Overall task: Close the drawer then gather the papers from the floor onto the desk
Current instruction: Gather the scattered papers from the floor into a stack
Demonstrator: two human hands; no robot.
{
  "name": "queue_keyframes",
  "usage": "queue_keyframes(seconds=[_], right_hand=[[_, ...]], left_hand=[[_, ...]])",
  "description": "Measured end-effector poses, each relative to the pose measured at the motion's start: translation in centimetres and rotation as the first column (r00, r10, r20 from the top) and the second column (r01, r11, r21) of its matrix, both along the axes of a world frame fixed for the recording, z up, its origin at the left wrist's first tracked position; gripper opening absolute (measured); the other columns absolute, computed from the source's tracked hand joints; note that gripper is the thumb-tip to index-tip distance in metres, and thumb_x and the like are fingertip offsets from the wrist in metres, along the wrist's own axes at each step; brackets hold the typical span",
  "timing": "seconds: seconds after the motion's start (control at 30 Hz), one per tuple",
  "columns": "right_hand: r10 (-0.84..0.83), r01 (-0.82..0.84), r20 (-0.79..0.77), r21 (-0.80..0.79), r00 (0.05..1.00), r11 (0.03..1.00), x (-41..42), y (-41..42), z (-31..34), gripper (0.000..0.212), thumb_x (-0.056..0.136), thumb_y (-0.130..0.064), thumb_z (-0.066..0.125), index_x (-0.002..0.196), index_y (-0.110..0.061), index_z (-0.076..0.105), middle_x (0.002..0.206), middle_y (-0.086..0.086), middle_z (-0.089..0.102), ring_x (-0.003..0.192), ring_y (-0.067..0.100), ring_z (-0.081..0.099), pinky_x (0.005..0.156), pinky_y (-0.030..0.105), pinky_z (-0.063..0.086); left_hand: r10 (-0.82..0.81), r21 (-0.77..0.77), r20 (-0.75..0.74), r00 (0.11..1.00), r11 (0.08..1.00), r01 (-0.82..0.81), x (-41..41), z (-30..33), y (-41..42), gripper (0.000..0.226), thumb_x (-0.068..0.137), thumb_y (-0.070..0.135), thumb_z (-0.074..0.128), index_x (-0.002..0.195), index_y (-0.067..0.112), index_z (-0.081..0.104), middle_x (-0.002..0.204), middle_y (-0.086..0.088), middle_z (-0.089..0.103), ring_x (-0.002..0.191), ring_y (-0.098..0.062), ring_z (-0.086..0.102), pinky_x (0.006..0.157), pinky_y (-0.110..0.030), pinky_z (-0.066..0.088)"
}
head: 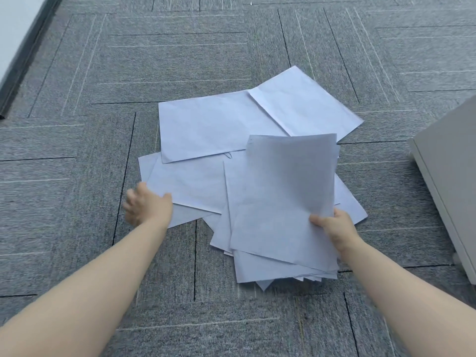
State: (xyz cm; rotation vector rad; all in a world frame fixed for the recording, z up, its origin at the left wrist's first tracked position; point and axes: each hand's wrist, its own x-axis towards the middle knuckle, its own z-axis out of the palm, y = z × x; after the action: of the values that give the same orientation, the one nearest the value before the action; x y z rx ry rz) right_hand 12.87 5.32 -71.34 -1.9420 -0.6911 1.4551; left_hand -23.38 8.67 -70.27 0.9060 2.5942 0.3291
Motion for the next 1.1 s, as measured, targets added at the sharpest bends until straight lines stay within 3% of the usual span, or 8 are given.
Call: queue_keyframes(seconds=[0.1,0.17,0.53,0.63,0.73,0.87,1.0,1.1], right_hand=[[-0.013,0.013,-0.012,-0.007,1.000,1.000,0.3,-0.3,-0.6,0.020,0.087,0.005,0.062,0.086,-0.015,0.065,0.087,0.007,0.070,0.079,0.029,0.065,0.082,0.042,0.054],[-0.021,0.020,-0.023,-0.017,1.000,1.000,0.2,-0.3,-0.8,0.019,0.086,0.004,0.063,0.086,-0.015,0.065,0.088,0.008,0.071,0.080,0.030,0.066,0.084,0.045,0.054],[-0.012,0.011,-0.018,-0.027,1.000,1.000,0.2,-0.2,-1.1,0.019,0.087,0.002,0.063,0.089,-0.016,0.067,0.092,0.007,0.072,0.085,0.031,0.067,0.088,0.048,0.054],[-0.015,0.014,-0.019,-0.022,1.000,1.000,0.2,-0.3,-0.9,0.021,0.087,0.002,0.062,0.090,-0.018,0.066,0.094,0.006,0.072,0.087,0.031,0.067,0.088,0.047,0.054],[-0.017,0.016,-0.018,-0.034,1.000,0.999,0.2,-0.4,-0.9,0.020,0.088,0.002,0.062,0.092,-0.017,0.065,0.095,0.007,0.071,0.086,0.030,0.067,0.086,0.045,0.054],[-0.021,0.020,-0.026,-0.039,0.999,0.999,0.1,-0.6,-0.8,0.023,0.088,0.002,0.062,0.107,-0.010,0.064,0.098,0.009,0.071,0.083,0.029,0.067,0.078,0.039,0.054],[-0.029,0.029,-0.001,-0.042,1.000,0.999,0.0,-0.6,-0.5,0.019,0.089,0.002,0.061,0.101,-0.013,0.063,0.093,0.006,0.070,0.079,0.026,0.065,0.077,0.038,0.054],[-0.022,0.024,0.040,-0.044,0.999,0.999,-0.2,-0.7,-0.3,0.017,0.089,0.000,0.062,0.091,-0.016,0.061,0.089,0.004,0.068,0.077,0.024,0.065,0.074,0.037,0.052]], left_hand=[[0.177,-0.035,0.069,0.982,0.984,-0.175,-1.9,-0.3,0.6,0.072,0.079,0.037,0.072,0.134,0.003,0.041,0.142,-0.024,0.039,0.130,-0.040,0.037,0.103,-0.048,0.033],[0.213,-0.054,0.101,0.972,0.976,-0.209,-2.5,-0.6,0.8,0.074,0.076,0.041,0.074,0.131,0.000,0.045,0.140,-0.024,0.042,0.128,-0.042,0.041,0.102,-0.048,0.035],[0.234,-0.032,0.333,0.913,0.971,-0.237,-2.3,0.1,1.3,0.071,0.069,0.042,0.080,0.121,0.000,0.057,0.126,-0.017,0.059,0.110,-0.037,0.058,0.089,-0.042,0.048],[0.222,-0.012,0.443,0.869,0.970,-0.242,-1.7,0.1,1.6,0.054,0.069,0.029,0.080,0.112,0.004,0.060,0.113,-0.011,0.065,0.094,-0.032,0.062,0.084,-0.041,0.053],[0.197,0.011,0.514,0.835,0.972,-0.236,-1.3,0.0,1.9,0.047,0.071,0.021,0.079,0.111,0.007,0.060,0.112,-0.011,0.066,0.095,-0.033,0.064,0.087,-0.047,0.055],[0.206,0.049,0.637,0.743,0.951,-0.306,-0.4,-0.1,1.5,0.048,0.077,0.011,0.076,0.120,0.002,0.056,0.109,-0.009,0.061,0.095,-0.031,0.061,0.084,-0.043,0.054],[0.224,0.083,0.710,0.668,0.915,-0.395,-0.6,0.5,0.7,0.049,0.077,0.010,0.076,0.121,0.001,0.055,0.112,-0.014,0.064,0.099,-0.034,0.065,0.088,-0.048,0.055],[0.235,0.117,0.730,0.642,0.882,-0.456,-1.6,1.0,0.2,0.042,0.078,0.011,0.074,0.115,0.001,0.057,0.108,-0.016,0.067,0.088,-0.033,0.066,0.075,-0.042,0.056]])
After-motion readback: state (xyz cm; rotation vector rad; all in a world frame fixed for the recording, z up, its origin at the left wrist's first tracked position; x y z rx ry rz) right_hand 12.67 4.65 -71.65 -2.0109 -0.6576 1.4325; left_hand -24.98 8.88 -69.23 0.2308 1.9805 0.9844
